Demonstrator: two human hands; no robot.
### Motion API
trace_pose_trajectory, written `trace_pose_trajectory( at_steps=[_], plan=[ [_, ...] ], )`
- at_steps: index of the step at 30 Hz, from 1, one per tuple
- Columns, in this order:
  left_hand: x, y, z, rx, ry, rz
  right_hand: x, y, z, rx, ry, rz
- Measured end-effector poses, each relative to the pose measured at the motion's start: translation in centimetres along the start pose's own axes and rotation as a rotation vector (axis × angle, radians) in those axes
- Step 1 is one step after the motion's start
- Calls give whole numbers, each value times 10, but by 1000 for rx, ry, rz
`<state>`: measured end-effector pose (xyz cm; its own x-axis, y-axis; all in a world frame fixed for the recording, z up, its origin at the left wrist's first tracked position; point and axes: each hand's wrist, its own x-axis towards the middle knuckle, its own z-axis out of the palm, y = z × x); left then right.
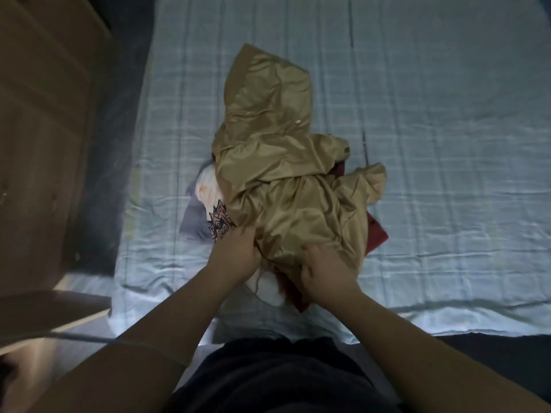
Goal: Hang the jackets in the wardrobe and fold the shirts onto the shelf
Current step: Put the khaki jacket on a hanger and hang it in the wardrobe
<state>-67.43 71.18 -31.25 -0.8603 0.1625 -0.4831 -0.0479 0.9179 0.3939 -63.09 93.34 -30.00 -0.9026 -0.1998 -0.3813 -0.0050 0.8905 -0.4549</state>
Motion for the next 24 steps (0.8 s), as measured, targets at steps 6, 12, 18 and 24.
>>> trace_pose_trajectory(
  at_steps=[6, 12, 18, 24],
  plan=[
    [-19, -19, 37, -39, -101, -158, 16, -9, 42, -8, -196, -204],
    [-37, -51, 80, -128, -156, -314, 32, -14, 83, -199, -431, -256],
    [-35, -71, 107, -210, -178, -290, 51, 0, 117, -510, -172, -190],
    [-12, -85, 124, -276, -159, -252, 73, 17, 135, -615, -180, -148]
  ],
)
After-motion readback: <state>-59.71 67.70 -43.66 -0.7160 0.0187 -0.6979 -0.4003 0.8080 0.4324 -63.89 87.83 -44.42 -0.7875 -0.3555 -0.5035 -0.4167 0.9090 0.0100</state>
